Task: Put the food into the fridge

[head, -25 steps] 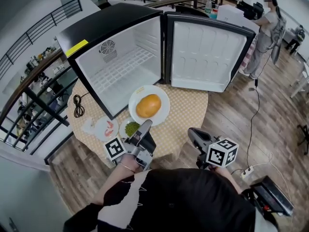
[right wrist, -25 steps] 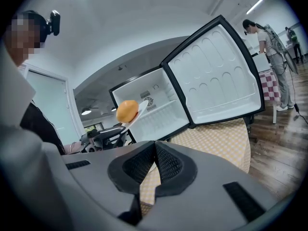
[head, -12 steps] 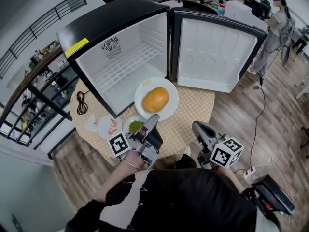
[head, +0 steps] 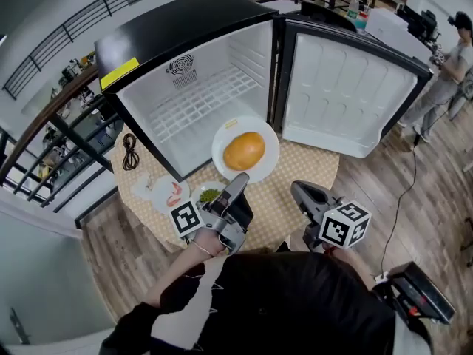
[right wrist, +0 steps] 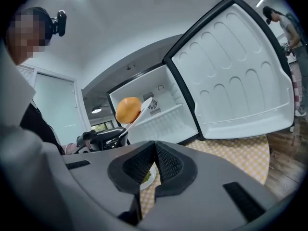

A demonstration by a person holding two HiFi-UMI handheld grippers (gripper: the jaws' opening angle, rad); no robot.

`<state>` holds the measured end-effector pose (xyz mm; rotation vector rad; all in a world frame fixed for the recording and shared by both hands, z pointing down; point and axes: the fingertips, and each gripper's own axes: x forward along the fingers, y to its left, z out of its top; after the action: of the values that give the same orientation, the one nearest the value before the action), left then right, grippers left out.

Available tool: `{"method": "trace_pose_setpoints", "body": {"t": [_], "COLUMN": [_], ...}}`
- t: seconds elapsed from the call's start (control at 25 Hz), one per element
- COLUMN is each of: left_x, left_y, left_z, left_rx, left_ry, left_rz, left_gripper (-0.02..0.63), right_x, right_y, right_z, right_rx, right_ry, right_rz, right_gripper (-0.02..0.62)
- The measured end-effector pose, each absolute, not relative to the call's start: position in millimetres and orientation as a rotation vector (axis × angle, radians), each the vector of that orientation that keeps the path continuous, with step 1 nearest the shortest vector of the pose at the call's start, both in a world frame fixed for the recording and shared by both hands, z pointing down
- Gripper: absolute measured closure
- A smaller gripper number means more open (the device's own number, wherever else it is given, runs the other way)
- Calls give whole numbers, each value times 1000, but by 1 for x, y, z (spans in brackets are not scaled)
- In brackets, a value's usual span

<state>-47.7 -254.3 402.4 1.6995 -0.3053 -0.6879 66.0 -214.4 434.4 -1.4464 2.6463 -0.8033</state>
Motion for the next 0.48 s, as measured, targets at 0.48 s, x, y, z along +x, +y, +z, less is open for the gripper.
{"method": "trace_pose_setpoints", "body": {"t": [0.48], "left_x": [-41], "left_y": [-305], "left_z": [400], "left_rx": [1707], "left_ry": [-428], "left_rz": [-740], "left_gripper": [586], "right_x": [66], "right_y": [-282], "right_z": [416], "right_rx": [-1197], "right_ry": [2740], "right_rz": [-756], "right_gripper": [580]}}
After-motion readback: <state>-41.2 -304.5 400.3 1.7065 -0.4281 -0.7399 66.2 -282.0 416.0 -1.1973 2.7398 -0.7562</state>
